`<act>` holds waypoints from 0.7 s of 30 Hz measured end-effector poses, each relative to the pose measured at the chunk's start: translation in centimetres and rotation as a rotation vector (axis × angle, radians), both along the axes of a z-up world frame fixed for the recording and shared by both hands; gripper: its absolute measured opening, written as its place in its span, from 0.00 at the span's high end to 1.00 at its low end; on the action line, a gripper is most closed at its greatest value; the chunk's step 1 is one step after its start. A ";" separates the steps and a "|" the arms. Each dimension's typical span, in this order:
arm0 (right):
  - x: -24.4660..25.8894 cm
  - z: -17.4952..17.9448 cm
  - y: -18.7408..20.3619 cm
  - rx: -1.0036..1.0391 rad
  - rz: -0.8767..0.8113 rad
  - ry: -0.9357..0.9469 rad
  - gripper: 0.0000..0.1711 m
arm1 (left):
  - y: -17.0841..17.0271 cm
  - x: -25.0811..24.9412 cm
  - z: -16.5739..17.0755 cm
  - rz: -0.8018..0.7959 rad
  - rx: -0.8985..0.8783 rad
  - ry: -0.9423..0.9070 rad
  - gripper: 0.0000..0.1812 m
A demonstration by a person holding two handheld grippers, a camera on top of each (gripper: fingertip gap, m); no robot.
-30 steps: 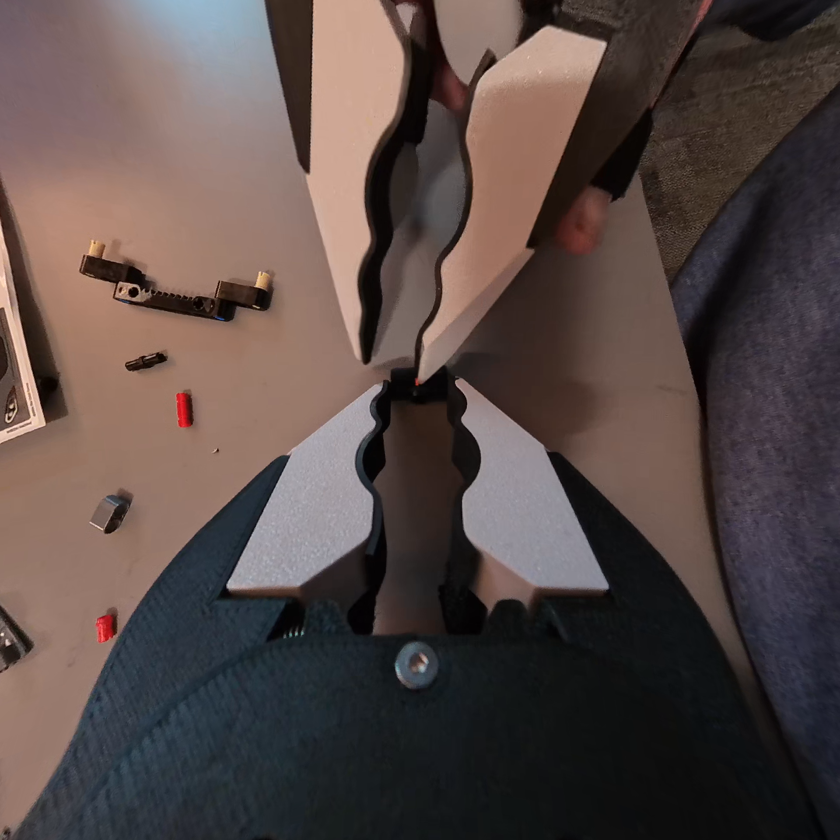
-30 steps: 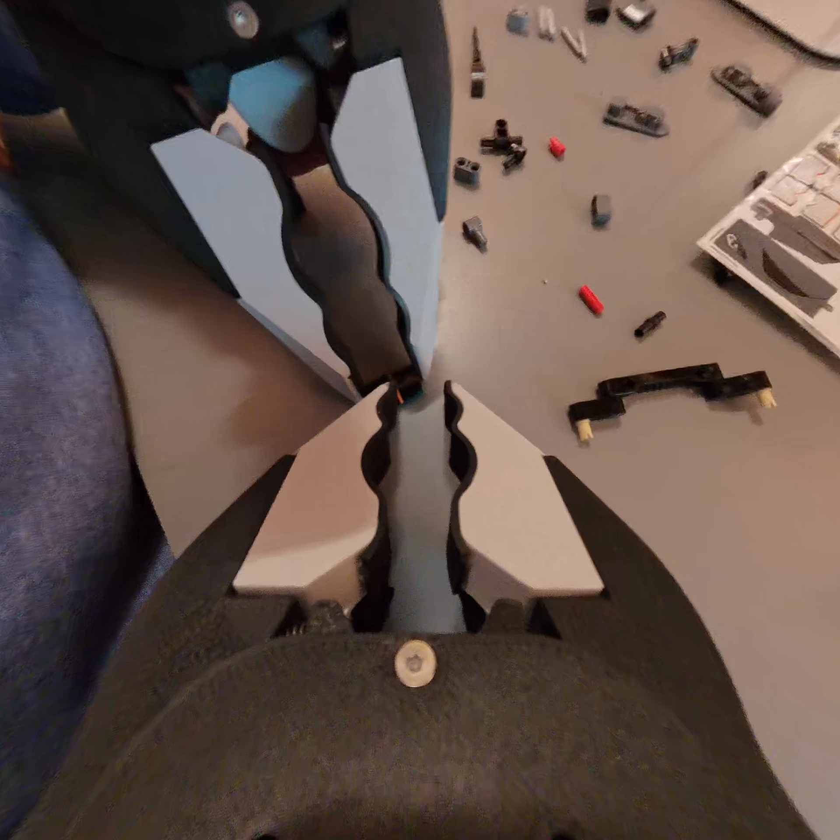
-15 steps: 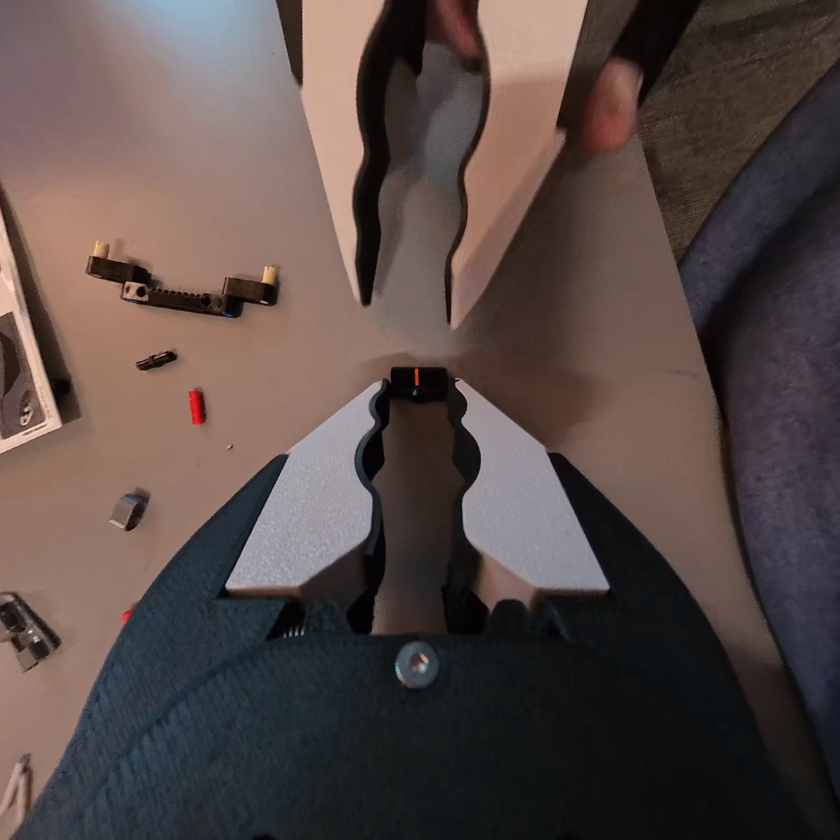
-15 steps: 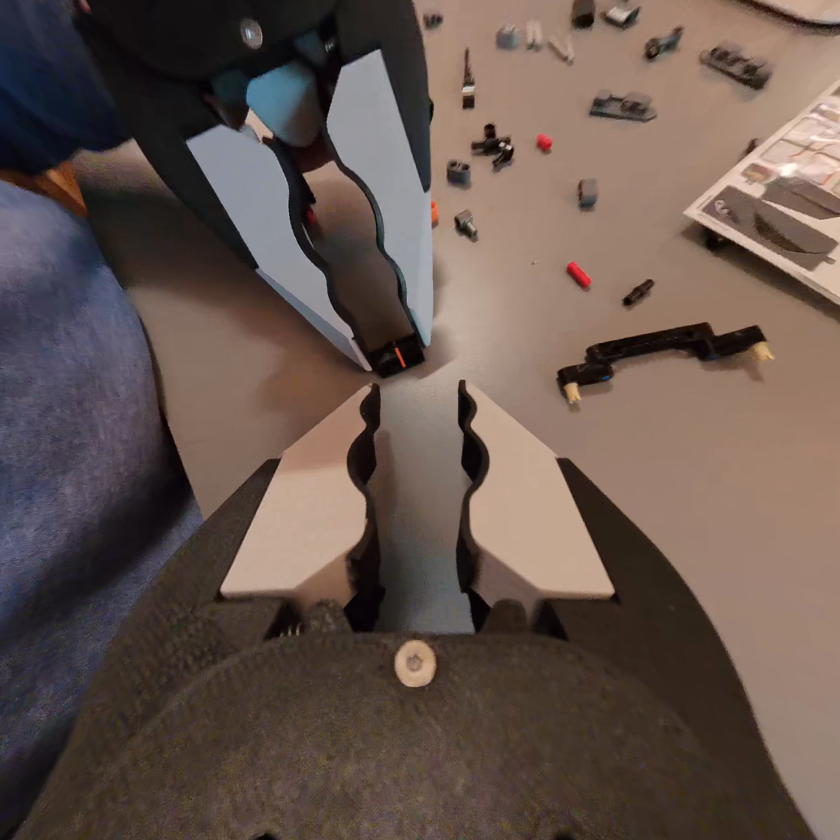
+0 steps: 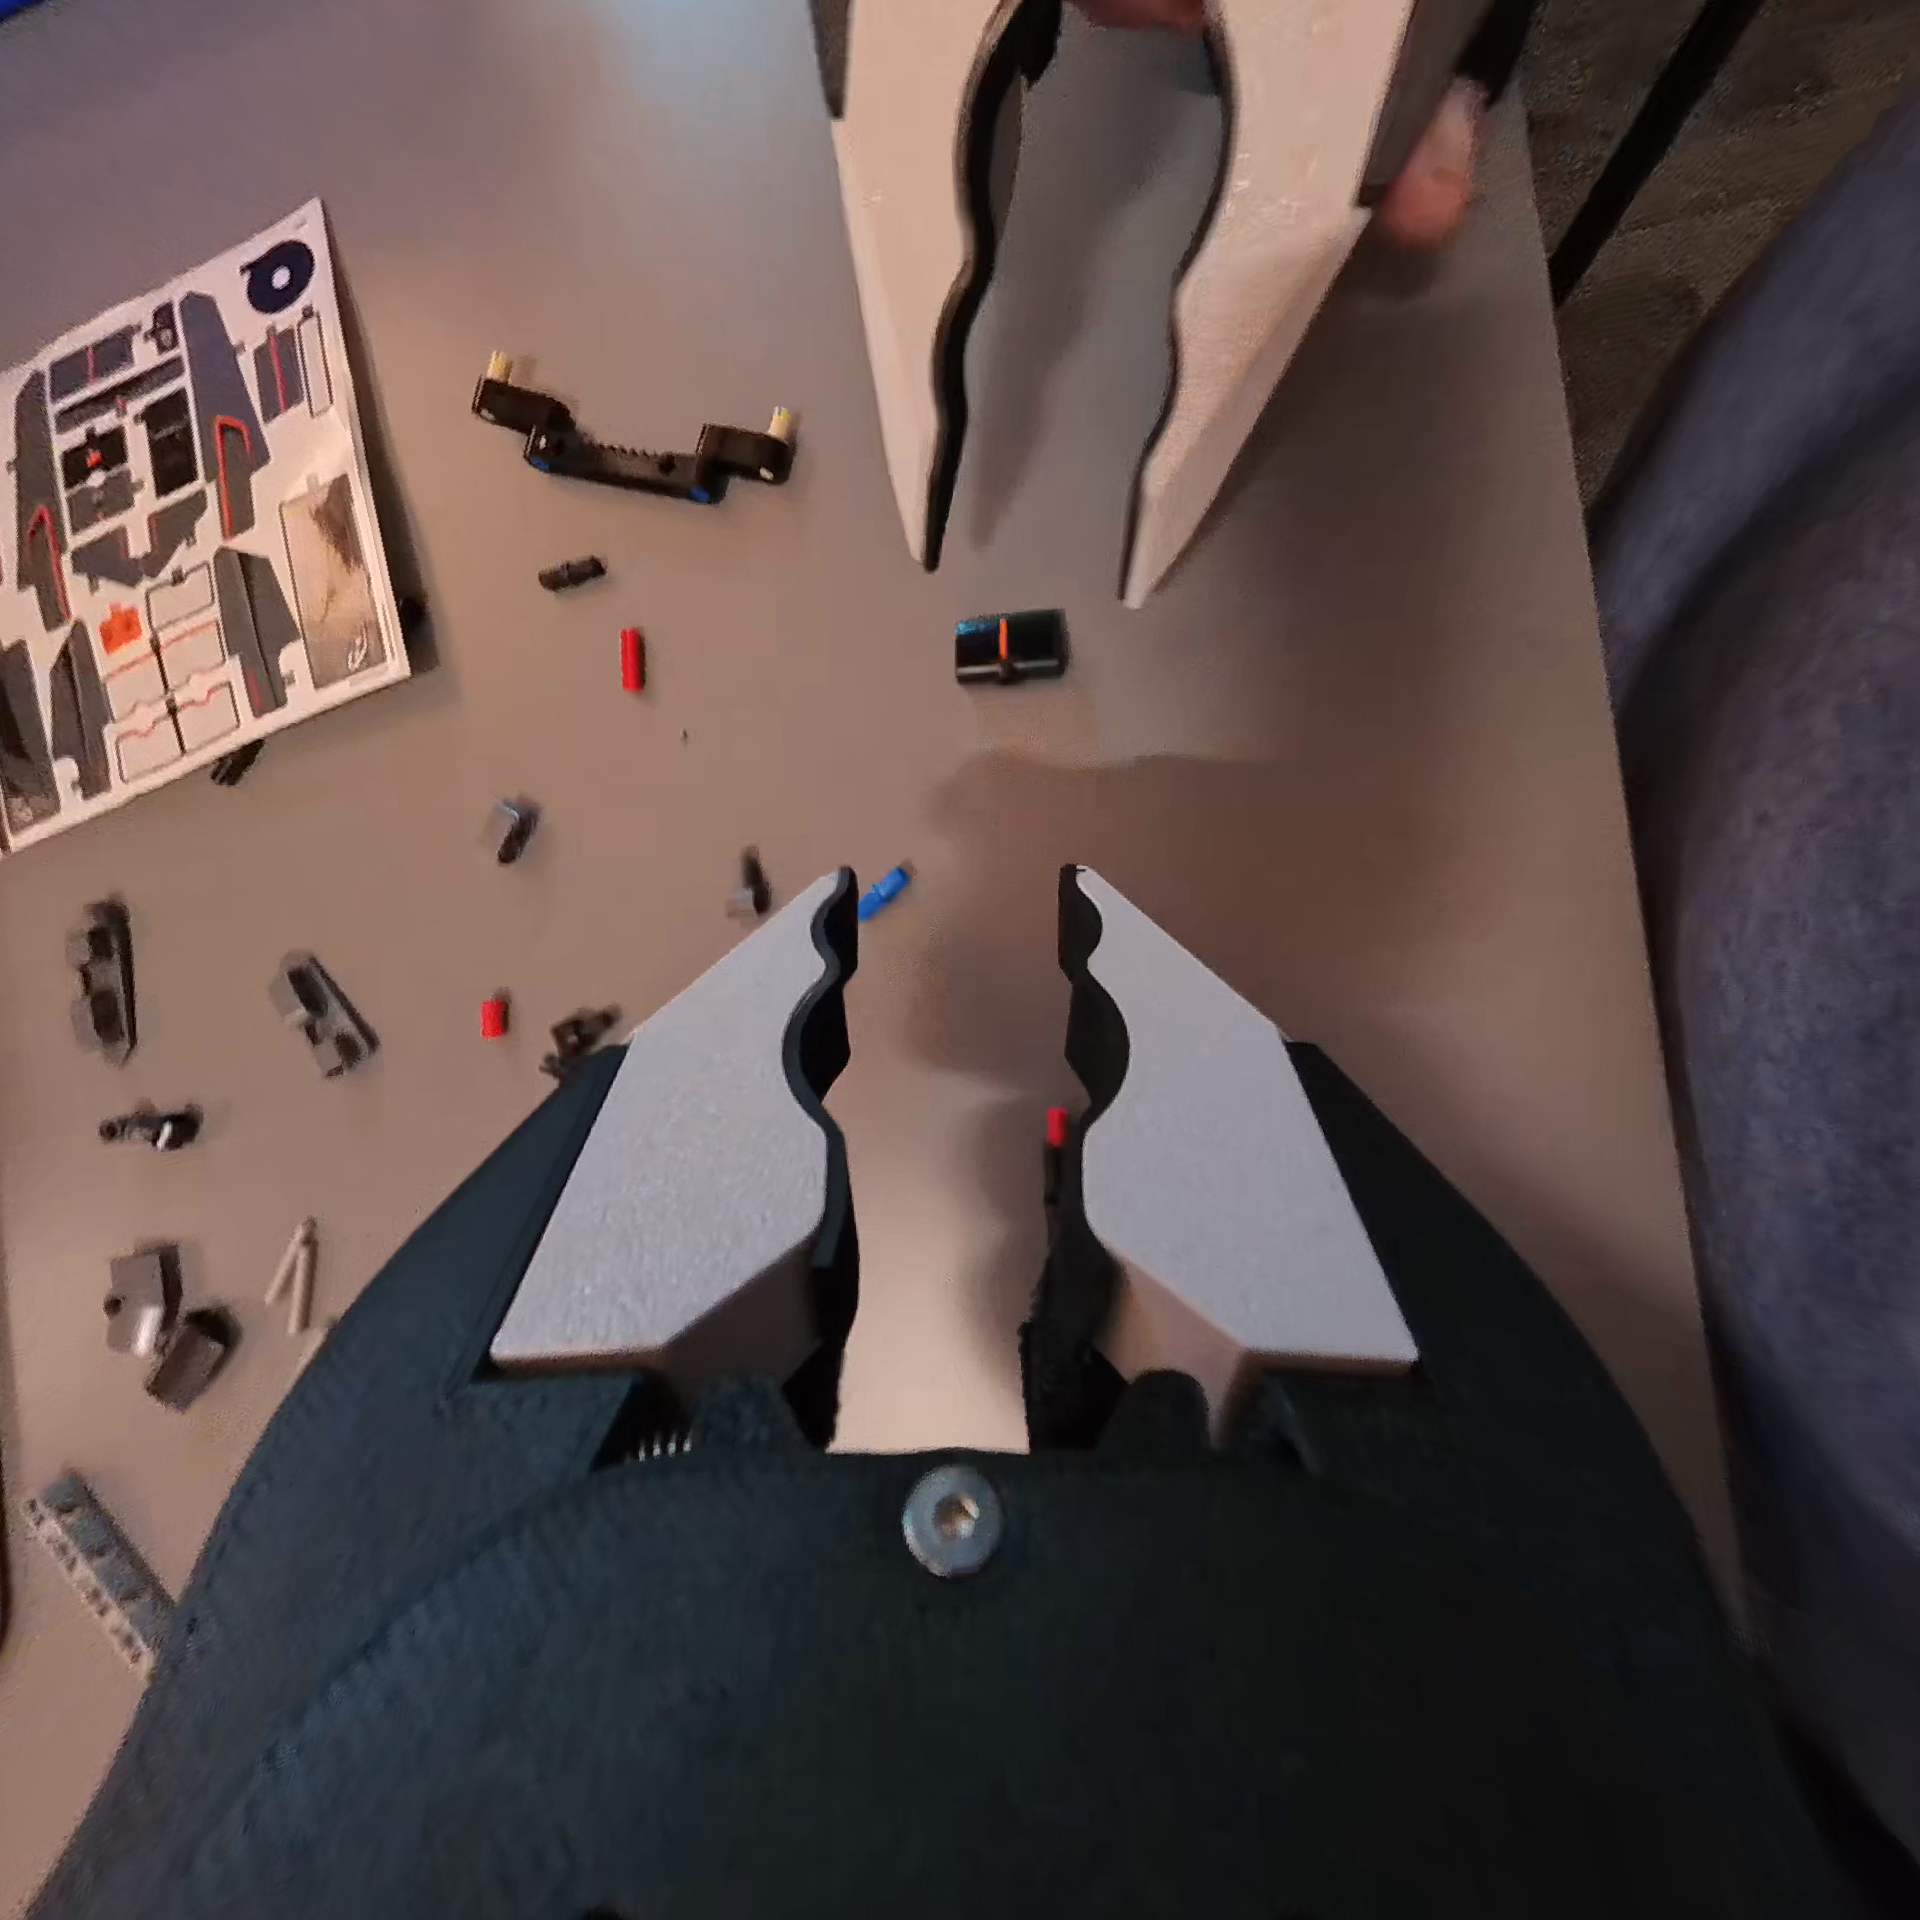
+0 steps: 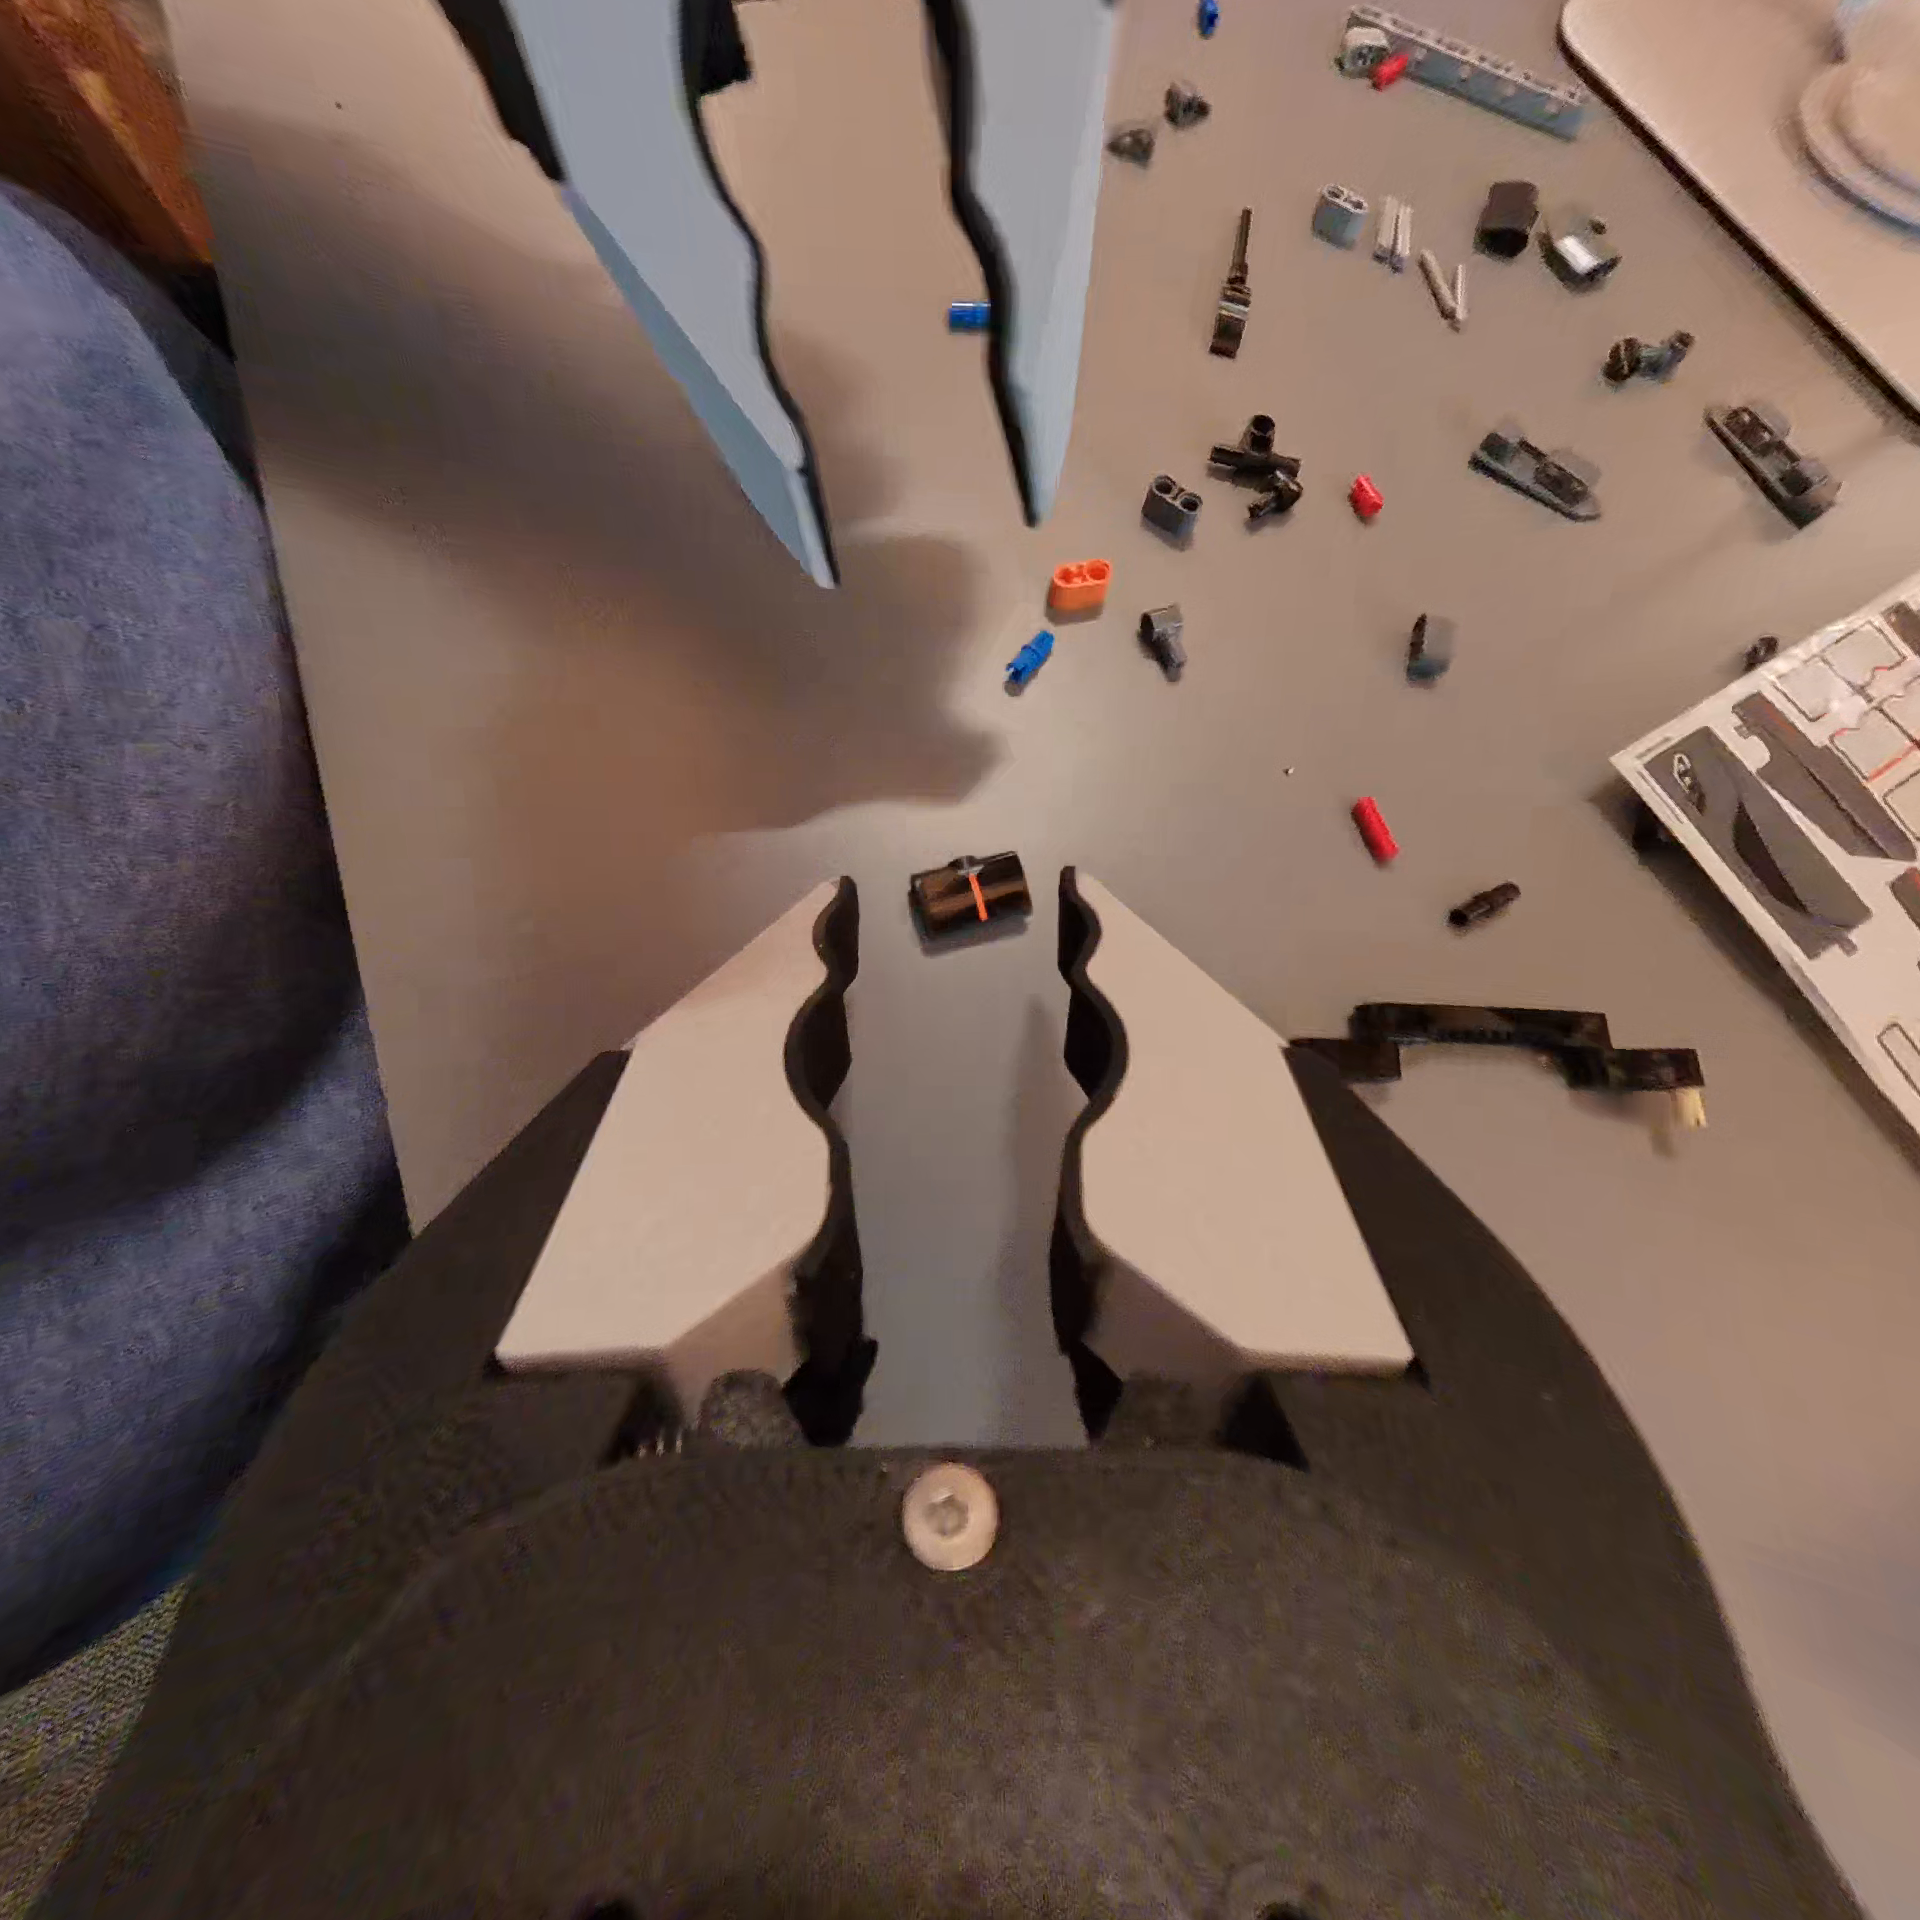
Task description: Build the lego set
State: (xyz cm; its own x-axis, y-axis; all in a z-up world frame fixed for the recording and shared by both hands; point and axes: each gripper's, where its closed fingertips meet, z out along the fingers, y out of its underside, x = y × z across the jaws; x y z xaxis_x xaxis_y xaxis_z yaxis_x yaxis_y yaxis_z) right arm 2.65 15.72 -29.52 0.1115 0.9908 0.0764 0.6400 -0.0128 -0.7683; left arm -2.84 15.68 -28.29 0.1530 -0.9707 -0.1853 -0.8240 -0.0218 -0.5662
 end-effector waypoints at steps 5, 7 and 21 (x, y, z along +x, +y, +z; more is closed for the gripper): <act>-0.2 -0.2 0.4 -0.078 -0.015 0.025 0.82 | -1.8 0.5 0.2 0.025 0.028 -0.068 0.82; -0.1 -0.5 0.5 -0.097 -0.014 0.027 0.82 | -2.4 2.1 0.3 0.008 0.065 -0.124 0.83; -0.5 -1.9 0.3 -0.070 0.091 -0.024 0.87 | -1.2 5.9 -2.8 -0.067 0.200 -0.044 0.90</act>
